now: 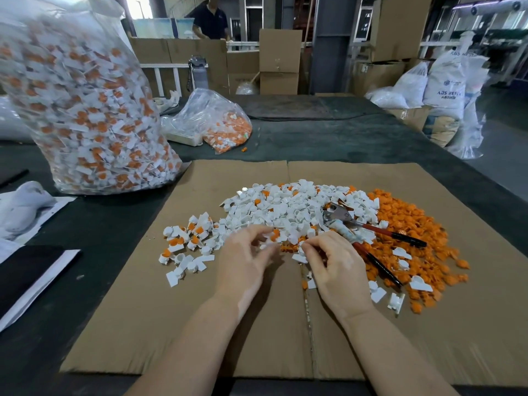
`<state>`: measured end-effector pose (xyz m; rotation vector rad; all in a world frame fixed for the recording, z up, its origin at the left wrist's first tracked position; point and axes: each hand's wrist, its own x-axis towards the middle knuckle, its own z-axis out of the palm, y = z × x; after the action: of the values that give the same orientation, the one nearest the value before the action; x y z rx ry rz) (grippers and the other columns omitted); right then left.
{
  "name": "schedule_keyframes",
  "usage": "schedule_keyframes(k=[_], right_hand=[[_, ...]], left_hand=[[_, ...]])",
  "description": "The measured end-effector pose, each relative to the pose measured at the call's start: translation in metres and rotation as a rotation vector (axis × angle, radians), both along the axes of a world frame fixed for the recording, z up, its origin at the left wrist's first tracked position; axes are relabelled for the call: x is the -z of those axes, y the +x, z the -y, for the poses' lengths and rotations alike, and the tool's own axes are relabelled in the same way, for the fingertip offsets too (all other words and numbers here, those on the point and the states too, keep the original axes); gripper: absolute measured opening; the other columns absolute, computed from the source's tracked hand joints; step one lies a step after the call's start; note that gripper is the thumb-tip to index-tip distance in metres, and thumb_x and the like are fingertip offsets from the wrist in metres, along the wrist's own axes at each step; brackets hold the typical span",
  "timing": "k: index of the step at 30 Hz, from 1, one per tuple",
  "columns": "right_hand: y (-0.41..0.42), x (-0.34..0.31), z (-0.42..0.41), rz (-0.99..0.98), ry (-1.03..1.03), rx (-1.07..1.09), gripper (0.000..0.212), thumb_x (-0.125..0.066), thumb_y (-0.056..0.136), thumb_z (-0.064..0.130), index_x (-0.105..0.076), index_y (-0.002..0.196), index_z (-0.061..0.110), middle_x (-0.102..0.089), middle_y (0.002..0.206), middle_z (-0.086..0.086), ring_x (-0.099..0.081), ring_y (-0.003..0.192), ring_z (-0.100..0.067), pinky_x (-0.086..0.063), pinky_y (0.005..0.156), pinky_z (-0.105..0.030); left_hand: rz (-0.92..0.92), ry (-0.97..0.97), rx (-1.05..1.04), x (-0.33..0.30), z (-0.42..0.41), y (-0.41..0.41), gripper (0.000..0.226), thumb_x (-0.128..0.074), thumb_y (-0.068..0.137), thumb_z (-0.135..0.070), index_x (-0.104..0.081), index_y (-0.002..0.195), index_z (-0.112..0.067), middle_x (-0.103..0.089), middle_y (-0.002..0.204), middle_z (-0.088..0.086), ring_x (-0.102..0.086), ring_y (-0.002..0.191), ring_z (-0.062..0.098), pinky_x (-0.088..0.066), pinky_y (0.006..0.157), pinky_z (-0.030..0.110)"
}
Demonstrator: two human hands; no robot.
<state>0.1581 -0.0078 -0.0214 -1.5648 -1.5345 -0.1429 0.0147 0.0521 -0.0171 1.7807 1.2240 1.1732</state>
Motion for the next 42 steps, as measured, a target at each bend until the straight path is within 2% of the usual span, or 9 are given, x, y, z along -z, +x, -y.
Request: schedule_keyframes(k=[2,5,11,15,19,23,32,38,42], right_hand=[[-0.001,0.0,0.0,-0.002,0.0,0.003,0.007,-0.067,0.084,0.008,-0.067,0.077,0.006,-0.061,0.074,0.0,-0.056,0.071,-0.014,-0.038,0.07,-0.012],[-0.001,0.0,0.0,0.014,0.005,0.011,0.007,-0.067,0.083,0.007,-0.066,0.076,0.005,-0.06,0.072,0.0,-0.055,0.069,-0.014,-0.037,0.069,-0.012],[0.0,0.001,0.0,0.018,-0.018,0.048,0.008,-0.067,0.083,0.005,-0.066,0.075,0.005,-0.061,0.073,-0.001,-0.057,0.071,-0.016,-0.037,0.068,-0.013],[0.0,0.001,0.0,0.005,-0.038,0.064,0.008,-0.067,0.083,0.005,-0.066,0.075,0.004,-0.061,0.073,-0.002,-0.057,0.073,-0.017,-0.034,0.071,-0.011],[0.0,0.001,0.0,-0.006,-0.019,0.1,0.008,-0.069,0.081,0.003,-0.066,0.074,0.004,-0.062,0.072,-0.002,-0.057,0.07,-0.018,-0.033,0.069,-0.012],[0.002,0.002,-0.001,-0.052,-0.027,0.183,0.005,-0.069,0.08,0.002,-0.069,0.079,0.008,-0.065,0.076,-0.002,-0.06,0.075,-0.021,-0.043,0.073,-0.032],[0.002,0.004,-0.002,-0.042,-0.089,0.284,0.013,-0.068,0.078,0.0,-0.068,0.081,0.013,-0.065,0.081,0.0,-0.06,0.087,-0.022,-0.026,0.075,-0.028],[-0.002,0.003,-0.004,0.076,-0.043,0.162,0.016,-0.075,0.071,-0.001,-0.068,0.077,0.012,-0.063,0.077,-0.001,-0.061,0.077,-0.024,-0.037,0.071,-0.035],[-0.007,-0.001,-0.01,0.236,-0.077,0.081,0.016,-0.079,0.067,0.005,-0.071,0.077,0.014,-0.063,0.079,-0.001,-0.061,0.08,-0.025,-0.037,0.072,-0.036]], left_hand=[[-0.069,0.043,-0.13,-0.006,-0.011,-0.02,0.017,-0.067,0.086,-0.017,-0.069,0.103,-0.019,-0.059,0.085,-0.01,-0.059,0.084,-0.002,-0.042,0.072,0.009],[-0.311,0.101,-0.359,-0.013,-0.031,-0.046,0.017,-0.064,0.088,-0.019,-0.069,0.103,-0.016,-0.055,0.09,0.001,-0.053,0.098,0.026,-0.044,0.084,0.035],[-0.696,0.028,-0.483,-0.015,-0.038,-0.06,0.021,-0.059,0.091,-0.032,-0.067,0.11,-0.029,-0.05,0.106,0.004,-0.042,0.108,0.025,-0.036,0.09,0.037],[-0.699,0.061,-0.471,-0.011,-0.035,-0.054,0.027,-0.059,0.091,-0.034,-0.063,0.117,-0.03,-0.046,0.11,0.002,-0.036,0.112,0.023,-0.029,0.094,0.036],[-0.579,0.171,-0.244,-0.011,-0.029,-0.041,0.021,-0.067,0.084,-0.037,-0.071,0.102,-0.028,-0.04,0.097,-0.01,-0.036,0.104,0.016,-0.018,0.084,0.027],[-0.782,0.147,-0.125,-0.009,-0.027,-0.03,0.029,-0.066,0.079,-0.052,-0.068,0.104,-0.038,-0.036,0.101,-0.015,-0.033,0.11,0.015,-0.019,0.087,0.031],[-0.761,0.175,-0.032,-0.003,-0.025,-0.017,0.017,-0.066,0.08,-0.048,-0.062,0.092,-0.037,-0.037,0.095,-0.019,-0.025,0.098,0.008,-0.007,0.072,0.027],[-0.694,0.226,0.045,-0.001,-0.021,-0.013,0.019,-0.065,0.084,-0.041,-0.046,0.084,-0.039,-0.049,0.08,-0.018,-0.031,0.091,0.008,-0.009,0.071,0.027],[-0.641,0.221,0.012,-0.002,-0.019,-0.01,0.013,-0.064,0.085,-0.041,-0.053,0.089,-0.037,-0.056,0.085,-0.016,-0.033,0.088,0.007,-0.01,0.071,0.027]])
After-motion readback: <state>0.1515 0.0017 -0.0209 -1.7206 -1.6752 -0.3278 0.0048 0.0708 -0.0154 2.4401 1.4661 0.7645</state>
